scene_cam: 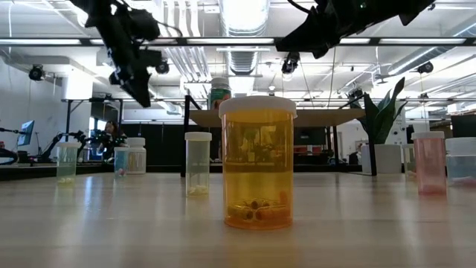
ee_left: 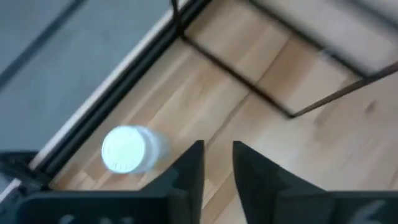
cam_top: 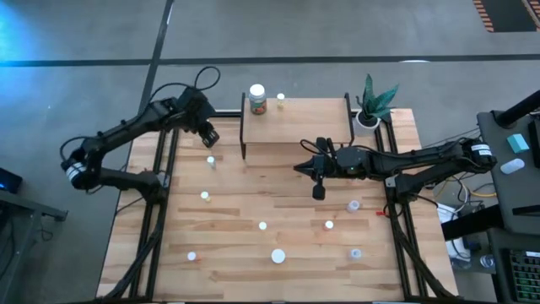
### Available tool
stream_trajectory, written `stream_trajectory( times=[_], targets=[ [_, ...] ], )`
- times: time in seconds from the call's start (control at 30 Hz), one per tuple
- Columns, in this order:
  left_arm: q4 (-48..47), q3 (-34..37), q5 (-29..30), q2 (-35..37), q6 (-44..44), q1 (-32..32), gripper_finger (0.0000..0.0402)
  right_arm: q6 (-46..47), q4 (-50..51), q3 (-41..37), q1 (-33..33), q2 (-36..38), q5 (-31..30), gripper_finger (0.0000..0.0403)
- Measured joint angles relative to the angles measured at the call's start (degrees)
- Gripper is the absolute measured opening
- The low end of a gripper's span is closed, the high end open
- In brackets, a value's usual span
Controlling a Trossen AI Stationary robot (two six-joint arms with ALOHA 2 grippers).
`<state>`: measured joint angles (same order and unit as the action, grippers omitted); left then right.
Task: Pick and place medicine bottles onto shelf by color
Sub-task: Put the white pill bottle on the shelf
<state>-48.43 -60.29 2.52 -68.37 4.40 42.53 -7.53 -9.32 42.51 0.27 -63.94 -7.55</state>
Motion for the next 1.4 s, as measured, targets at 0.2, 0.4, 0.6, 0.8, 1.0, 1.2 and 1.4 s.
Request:
stream_trajectory(
  times=[0.2, 0.4, 0.6, 0.8, 1.0, 1.2, 1.4],
  targets=[
    [-0.07, -0.24, 1.20, -4.10, 3.05, 2.55, 0.0144, 0.00, -0.01, -0.46, 0.00, 0.00, 0.00, 0.0012],
    [-0.08, -1.05, 2.00, -7.99, 2.32, 6.46, 0.0203, 0.00, -0.03, -0.53, 0.00, 0.02, 0.00, 0.0012],
    [0.19, -3.09, 5.68, -12.04, 2.21, 10.19, 0.0247, 0.00, -0.11, -0.53, 0.00, 0.02, 0.00, 0.0012],
    [0.45, -2.77, 5.45, -16.50, 2.51, 13.05, 0.0256, -0.02, -0.11, -0.53, 0.00, 0.02, 0.00, 0.0012],
    [3.07, -2.30, 4.85, -19.42, 3.56, 14.44, 0.0254, -0.22, -0.10, -0.55, 0.00, 0.02, 0.00, 0.0012],
    [3.39, -2.30, 3.37, -19.94, 4.74, 14.49, 0.0217, -0.24, -0.09, -0.62, 0.00, 0.02, 0.00, 0.0012],
    [1.15, -2.47, 3.28, -19.55, 6.75, 14.49, 0.0181, -0.22, -0.09, -0.62, 0.00, 0.02, 0.00, 0.0012]
  ],
)
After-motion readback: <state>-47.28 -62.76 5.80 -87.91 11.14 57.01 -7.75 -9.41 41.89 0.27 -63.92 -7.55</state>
